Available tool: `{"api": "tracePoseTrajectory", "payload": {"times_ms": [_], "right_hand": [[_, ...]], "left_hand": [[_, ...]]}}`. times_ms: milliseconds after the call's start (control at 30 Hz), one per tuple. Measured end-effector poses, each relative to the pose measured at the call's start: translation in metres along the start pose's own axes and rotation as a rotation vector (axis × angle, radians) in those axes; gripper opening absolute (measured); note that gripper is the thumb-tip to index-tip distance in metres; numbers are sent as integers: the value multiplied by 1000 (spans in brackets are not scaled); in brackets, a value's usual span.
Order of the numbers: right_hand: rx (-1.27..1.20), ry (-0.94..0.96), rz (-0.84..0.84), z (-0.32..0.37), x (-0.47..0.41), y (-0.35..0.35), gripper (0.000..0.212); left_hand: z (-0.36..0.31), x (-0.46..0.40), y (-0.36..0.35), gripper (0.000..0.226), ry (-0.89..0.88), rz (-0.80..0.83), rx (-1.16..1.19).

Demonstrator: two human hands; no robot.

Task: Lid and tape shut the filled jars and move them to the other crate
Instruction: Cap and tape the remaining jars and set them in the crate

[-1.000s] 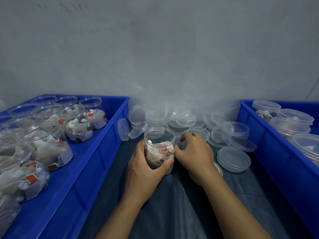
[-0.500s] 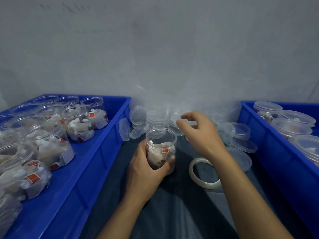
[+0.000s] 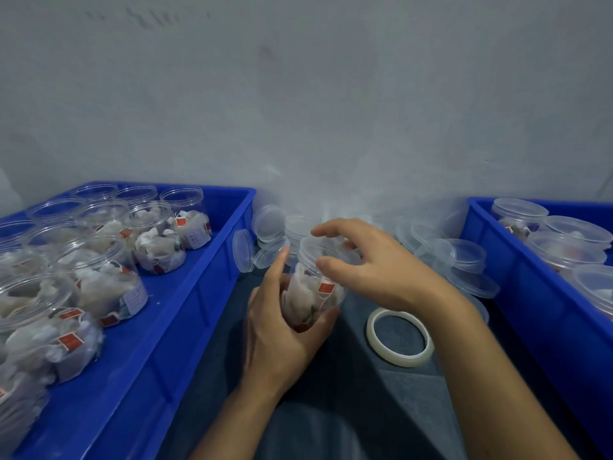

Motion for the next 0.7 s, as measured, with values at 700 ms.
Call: {"api": "tracePoseTrajectory", "payload": {"times_ms": [700], "right_hand": [[-327,64,210,-22,11,8,42]], "left_hand": [[10,-3,-6,67,35,158,348]]}}
Point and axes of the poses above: each hand's wrist, its own x-axis away from the middle knuckle, its own y-axis out of the back of the hand, z = x × y, the point moved 5 cm from there along -x, towards the middle knuckle, and after that the axes turned 15 degrees about x, right-handed, at the moved point
